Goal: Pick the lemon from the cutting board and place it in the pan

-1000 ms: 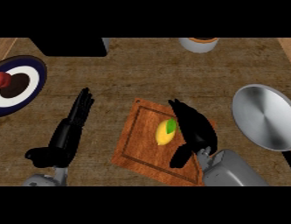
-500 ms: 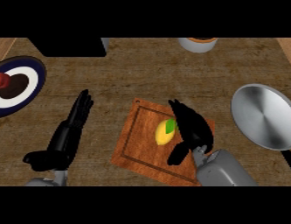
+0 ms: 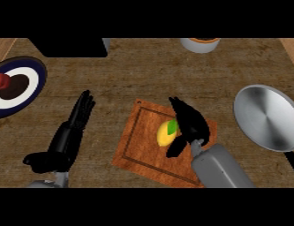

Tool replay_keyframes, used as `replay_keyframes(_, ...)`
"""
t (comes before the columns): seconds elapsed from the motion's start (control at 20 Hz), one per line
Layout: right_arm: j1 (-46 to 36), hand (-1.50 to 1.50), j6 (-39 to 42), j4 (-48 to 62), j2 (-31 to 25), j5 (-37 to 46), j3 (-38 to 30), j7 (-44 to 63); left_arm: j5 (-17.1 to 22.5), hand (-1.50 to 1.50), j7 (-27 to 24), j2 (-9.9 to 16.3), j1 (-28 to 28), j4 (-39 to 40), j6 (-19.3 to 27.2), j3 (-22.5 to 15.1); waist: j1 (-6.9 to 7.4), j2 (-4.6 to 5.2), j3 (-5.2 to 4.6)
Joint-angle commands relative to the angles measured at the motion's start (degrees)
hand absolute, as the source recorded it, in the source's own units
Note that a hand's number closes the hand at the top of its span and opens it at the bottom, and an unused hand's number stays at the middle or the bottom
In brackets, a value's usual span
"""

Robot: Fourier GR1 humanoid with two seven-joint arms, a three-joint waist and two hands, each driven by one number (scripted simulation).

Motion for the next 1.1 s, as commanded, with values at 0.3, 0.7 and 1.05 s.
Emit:
replay_keyframes(0.3,-5.21,1.50,4.47,12.35,2.12,0.82,1.99,-3.39,-0.98,0.00,4.42,-1.35,-2.38,-0.96,-0.32,1.62,0.30,0.09,0.02)
replay_keyframes(0.7,-4.84,1.50,-0.54,15.05,2.14,7.42,2.14,-7.02,-2.50,0.00,1.96,-1.72,0.80,-1.59,-2.50,2.05,0.04,-0.02,0.00)
replay_keyframes(1.05,-0.94,1.50,-7.92,6.51,0.31,13.14,1.04,-7.96,-1.68,0.00,-0.28,-1.75,1.05,-0.30,-4.37,4.03,-0.15,-0.08,-0.01)
